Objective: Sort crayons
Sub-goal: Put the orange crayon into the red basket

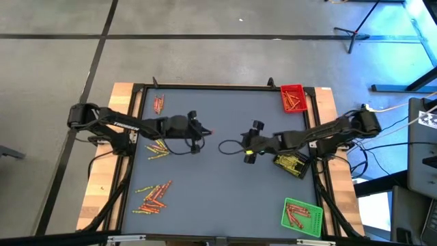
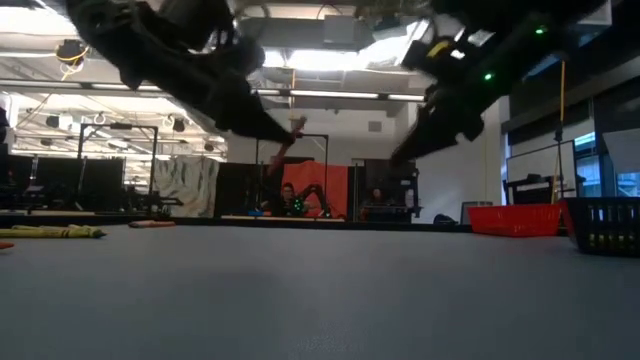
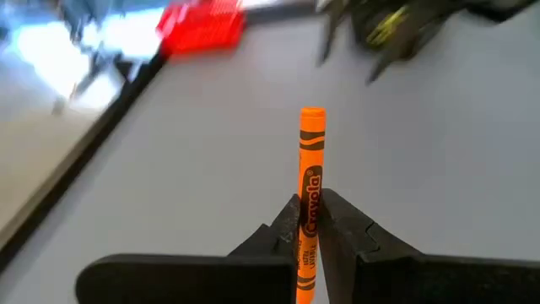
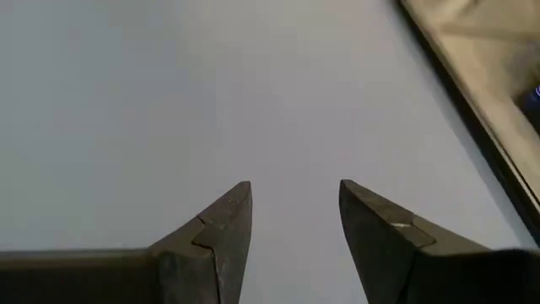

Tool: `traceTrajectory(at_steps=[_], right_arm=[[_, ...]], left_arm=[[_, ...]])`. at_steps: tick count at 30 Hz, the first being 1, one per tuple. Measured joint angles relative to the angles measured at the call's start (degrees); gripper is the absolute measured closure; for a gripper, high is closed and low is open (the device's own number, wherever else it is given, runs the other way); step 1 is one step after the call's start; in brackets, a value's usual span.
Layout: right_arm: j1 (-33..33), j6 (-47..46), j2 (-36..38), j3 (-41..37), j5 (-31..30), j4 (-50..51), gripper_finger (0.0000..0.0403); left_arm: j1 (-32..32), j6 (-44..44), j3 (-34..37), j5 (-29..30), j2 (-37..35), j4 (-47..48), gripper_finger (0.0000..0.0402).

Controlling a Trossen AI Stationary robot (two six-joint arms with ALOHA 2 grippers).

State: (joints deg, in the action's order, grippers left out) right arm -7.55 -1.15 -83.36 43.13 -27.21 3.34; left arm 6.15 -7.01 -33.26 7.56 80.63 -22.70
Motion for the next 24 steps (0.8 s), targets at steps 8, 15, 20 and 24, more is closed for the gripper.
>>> traceTrajectory(at_steps=[8,15,20,24], right_arm=[[0.1,6.5,3.0,-8.4,10.9,-23.7,0.0223],[0.1,9.3,-1.5,-8.3,12.6,-36.5,0.0223],[0.1,9.2,-5.0,-8.3,12.4,-48.2,0.0223],[0.1,9.1,-7.2,-8.3,14.2,-53.2,0.0223]], left_arm=[[-3.4,-7.1,2.4,-9.1,0.1,-15.5,0.0388],[-4.9,-7.3,2.3,-10.3,0.9,-26.0,0.0388],[-5.2,-6.8,2.2,-13.9,2.6,-29.3,0.0388],[-5.8,-6.9,2.2,-13.7,4.6,-32.3,0.0388]])
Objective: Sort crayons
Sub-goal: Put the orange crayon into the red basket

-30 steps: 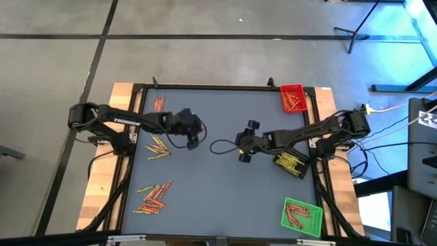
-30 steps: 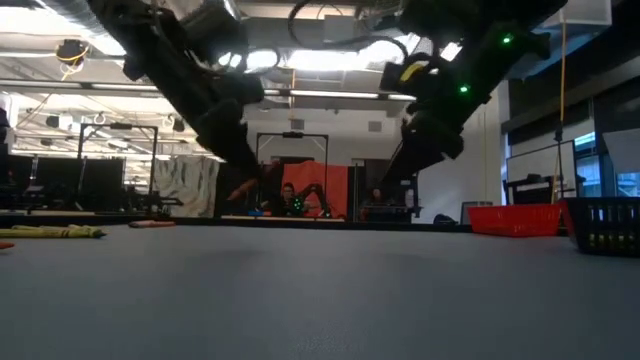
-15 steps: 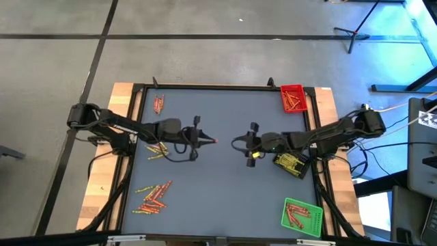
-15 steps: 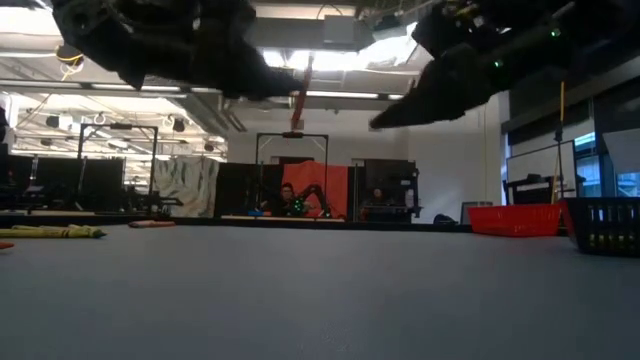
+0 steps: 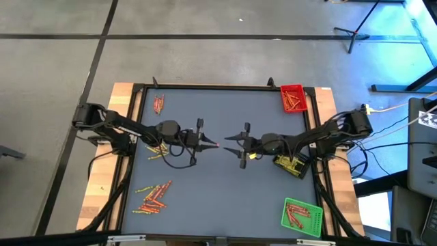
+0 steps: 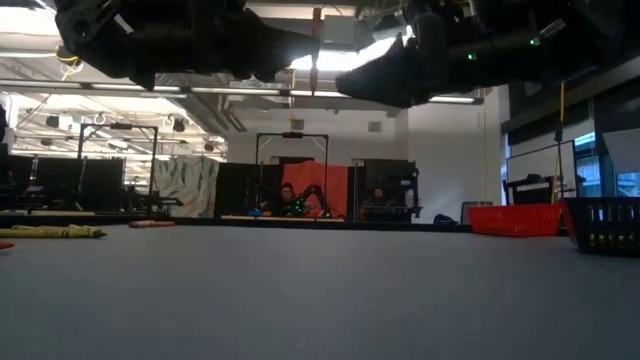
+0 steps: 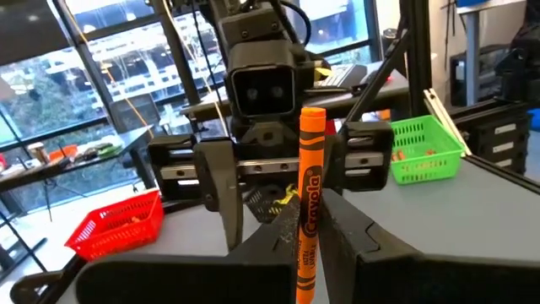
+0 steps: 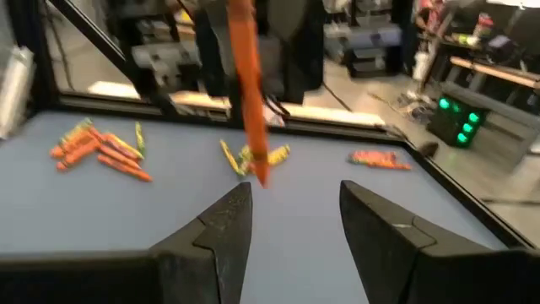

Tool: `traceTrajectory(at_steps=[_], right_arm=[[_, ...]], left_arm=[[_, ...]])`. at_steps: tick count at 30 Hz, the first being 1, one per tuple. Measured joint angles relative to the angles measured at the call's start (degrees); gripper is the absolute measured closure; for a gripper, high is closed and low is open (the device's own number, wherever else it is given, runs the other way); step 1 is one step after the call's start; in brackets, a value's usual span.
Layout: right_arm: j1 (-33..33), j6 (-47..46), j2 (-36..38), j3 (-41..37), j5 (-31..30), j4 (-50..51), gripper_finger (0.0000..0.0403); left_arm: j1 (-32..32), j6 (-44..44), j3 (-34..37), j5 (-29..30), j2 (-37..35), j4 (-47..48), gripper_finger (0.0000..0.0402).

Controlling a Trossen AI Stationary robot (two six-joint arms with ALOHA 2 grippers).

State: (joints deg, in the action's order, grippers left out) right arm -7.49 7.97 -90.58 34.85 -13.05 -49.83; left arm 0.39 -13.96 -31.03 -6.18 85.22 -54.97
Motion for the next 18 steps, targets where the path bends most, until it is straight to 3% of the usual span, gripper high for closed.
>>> traceTrajectory(at_steps=[4,12,15,18], right_arm=[[0.0,0.0,-2.2,0.1,3.6,-5.5,0.0223],[0.0,1.1,-7.2,5.0,3.6,-5.7,0.0226],[-0.1,1.6,-7.1,5.3,2.6,-5.4,0.0253],[0.0,3.1,-6.7,5.2,2.1,-3.7,0.0309]], left_arm=[[-0.1,-0.1,-0.4,1.1,1.9,-2.4,0.0388],[-0.1,0.0,-3.1,0.9,5.0,-2.2,0.0388],[-0.1,0.0,-3.2,1.0,5.0,-1.2,0.0388],[-0.1,-0.1,-3.2,1.0,5.0,-1.2,0.0388]])
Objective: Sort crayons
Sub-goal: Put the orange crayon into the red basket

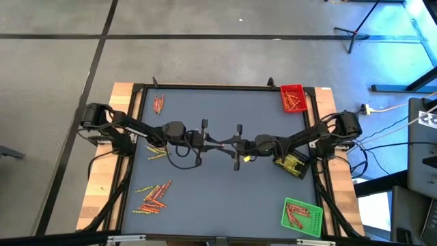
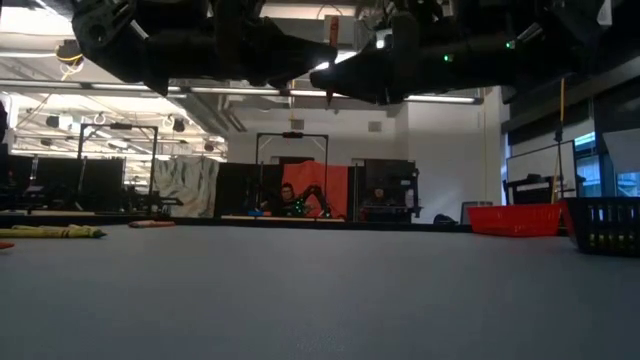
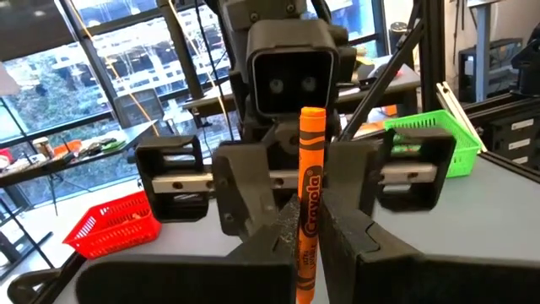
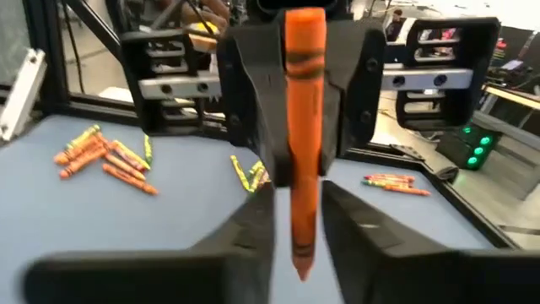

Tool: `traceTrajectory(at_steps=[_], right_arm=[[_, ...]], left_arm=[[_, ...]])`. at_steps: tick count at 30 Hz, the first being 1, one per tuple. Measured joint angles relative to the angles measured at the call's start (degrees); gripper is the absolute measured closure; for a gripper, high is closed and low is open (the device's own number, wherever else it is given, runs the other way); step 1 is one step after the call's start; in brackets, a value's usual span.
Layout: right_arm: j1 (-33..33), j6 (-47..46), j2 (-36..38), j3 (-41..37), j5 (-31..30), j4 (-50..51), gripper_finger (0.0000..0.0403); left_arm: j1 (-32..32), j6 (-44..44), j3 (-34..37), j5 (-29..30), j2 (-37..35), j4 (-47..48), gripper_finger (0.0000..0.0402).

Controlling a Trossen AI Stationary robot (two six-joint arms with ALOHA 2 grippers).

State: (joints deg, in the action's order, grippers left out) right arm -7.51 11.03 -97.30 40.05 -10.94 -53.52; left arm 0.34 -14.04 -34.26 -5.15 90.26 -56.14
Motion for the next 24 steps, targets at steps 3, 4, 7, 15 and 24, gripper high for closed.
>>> traceTrajectory(at_steps=[3,4,7,15,24], right_arm=[[0.0,1.6,0.0,0.0,0.0,0.3,0.0375],[0.0,1.8,0.0,0.0,0.0,0.4,0.0385],[0.0,2.3,0.1,0.0,-0.7,1.1,0.0376],[0.0,2.5,2.9,0.0,-5.1,8.9,0.0389],[0.7,-1.9,18.0,0.0,-22.0,35.5,0.0366]], left_arm=[[0.0,0.3,0.0,0.0,0.0,0.3,0.0388],[0.0,0.4,0.0,0.0,0.0,0.4,0.0388],[0.0,0.4,0.0,0.0,0.0,0.6,0.0388],[0.0,1.7,0.0,1.1,-0.4,1.9,0.0335],[0.0,2.8,0.0,10.9,-6.0,15.7,0.0270]])
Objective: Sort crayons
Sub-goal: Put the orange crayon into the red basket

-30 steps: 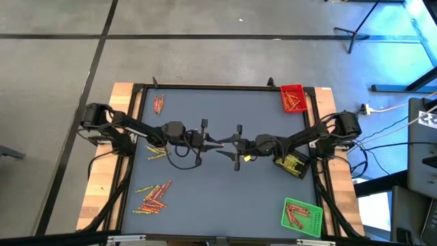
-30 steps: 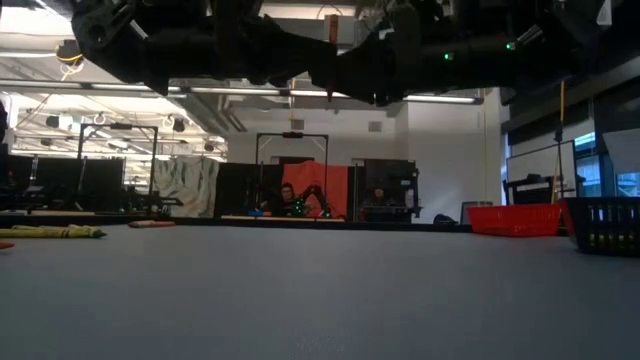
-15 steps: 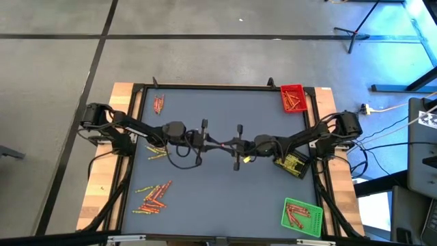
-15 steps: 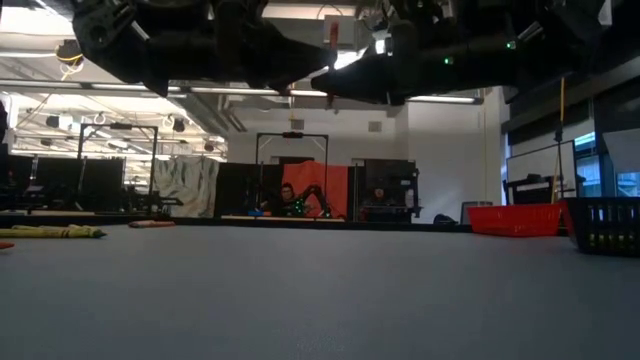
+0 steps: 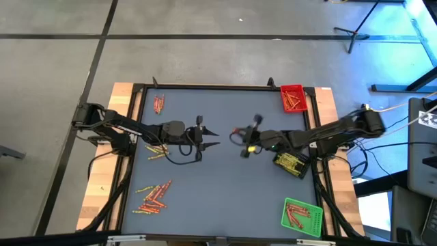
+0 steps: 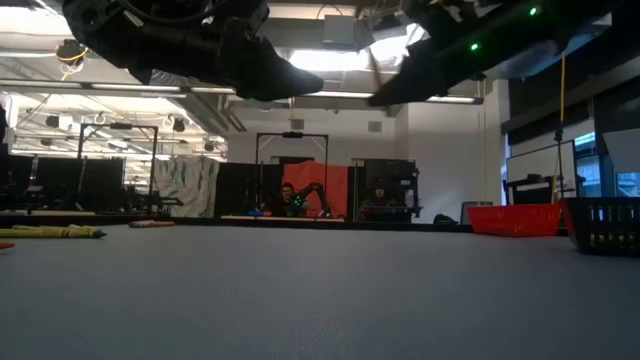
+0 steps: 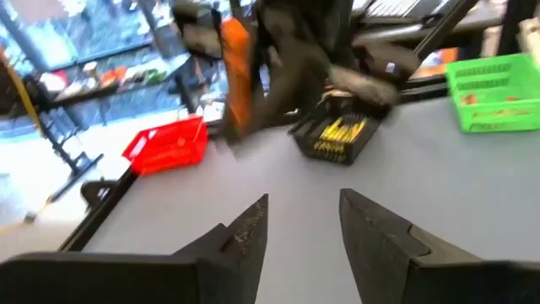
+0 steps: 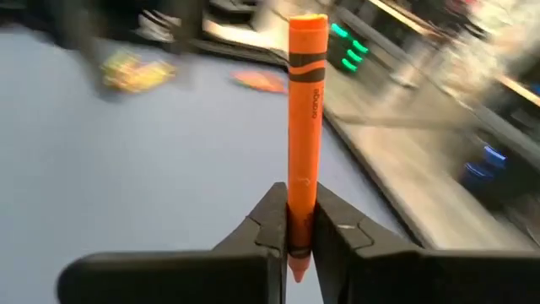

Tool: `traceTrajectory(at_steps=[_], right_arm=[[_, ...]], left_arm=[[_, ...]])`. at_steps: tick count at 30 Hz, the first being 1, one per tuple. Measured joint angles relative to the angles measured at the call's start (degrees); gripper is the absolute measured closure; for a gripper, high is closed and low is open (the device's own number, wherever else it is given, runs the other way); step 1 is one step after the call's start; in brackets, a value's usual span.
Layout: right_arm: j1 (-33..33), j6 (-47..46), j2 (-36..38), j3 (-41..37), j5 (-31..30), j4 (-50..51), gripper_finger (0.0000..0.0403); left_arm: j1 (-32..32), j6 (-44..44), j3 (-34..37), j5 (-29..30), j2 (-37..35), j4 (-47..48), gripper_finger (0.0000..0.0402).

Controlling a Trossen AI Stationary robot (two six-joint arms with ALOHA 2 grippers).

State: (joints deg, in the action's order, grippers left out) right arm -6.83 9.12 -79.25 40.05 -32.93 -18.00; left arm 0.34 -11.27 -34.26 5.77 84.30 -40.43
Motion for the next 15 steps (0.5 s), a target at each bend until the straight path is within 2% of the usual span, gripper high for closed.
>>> traceTrajectory(at_steps=[5,9,11,15], right_arm=[[5.7,-5.9,11.0,0.3,-6.1,19.5,0.0384],[14.6,-9.2,16.1,0.3,-6.6,28.3,0.0378],[20.0,-11.8,16.9,0.3,-5.8,31.3,0.0369],[32.1,-15.8,16.5,0.3,0.9,37.2,0.0361]], left_arm=[[0.0,0.3,0.0,3.3,-0.8,3.7,0.0270],[0.0,0.2,0.0,4.2,-0.8,4.0,0.0271],[0.0,0.2,0.0,4.2,-0.8,4.0,0.0271],[0.0,0.2,0.0,4.2,-0.8,3.9,0.0271]])
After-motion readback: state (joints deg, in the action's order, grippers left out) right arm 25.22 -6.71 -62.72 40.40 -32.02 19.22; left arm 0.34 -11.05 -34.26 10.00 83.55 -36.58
